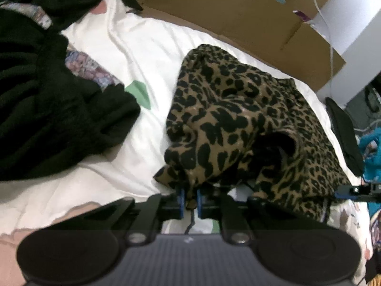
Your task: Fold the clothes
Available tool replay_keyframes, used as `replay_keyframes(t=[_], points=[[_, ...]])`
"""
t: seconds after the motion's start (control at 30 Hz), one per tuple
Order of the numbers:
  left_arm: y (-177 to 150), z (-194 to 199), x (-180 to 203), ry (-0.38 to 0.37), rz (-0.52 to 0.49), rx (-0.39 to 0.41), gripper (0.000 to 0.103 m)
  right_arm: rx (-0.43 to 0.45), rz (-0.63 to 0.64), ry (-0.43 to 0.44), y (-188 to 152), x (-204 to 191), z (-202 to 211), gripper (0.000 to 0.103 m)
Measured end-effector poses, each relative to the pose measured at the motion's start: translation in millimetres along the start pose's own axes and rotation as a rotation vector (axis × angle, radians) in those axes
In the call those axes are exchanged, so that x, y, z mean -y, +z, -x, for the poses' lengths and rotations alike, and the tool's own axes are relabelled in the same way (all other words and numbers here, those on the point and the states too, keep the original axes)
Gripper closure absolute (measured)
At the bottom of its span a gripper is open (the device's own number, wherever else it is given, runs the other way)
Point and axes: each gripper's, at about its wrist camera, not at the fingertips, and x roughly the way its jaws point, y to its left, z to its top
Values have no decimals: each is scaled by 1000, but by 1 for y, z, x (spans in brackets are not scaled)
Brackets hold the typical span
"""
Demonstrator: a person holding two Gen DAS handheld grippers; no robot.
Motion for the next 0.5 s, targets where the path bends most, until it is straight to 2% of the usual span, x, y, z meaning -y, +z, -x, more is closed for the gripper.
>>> replay_keyframes(t=[0.13, 0.27, 0.5], points=[[17, 17, -9, -42, 27, -46, 95, -1, 6, 10, -2, -4, 0, 71], [36, 35, -23, -49, 91, -50, 97, 11, 9, 21, -2, -5, 6, 71], [52, 61, -31, -69, 105, -72, 98, 20, 20, 35, -5, -9, 11, 71]])
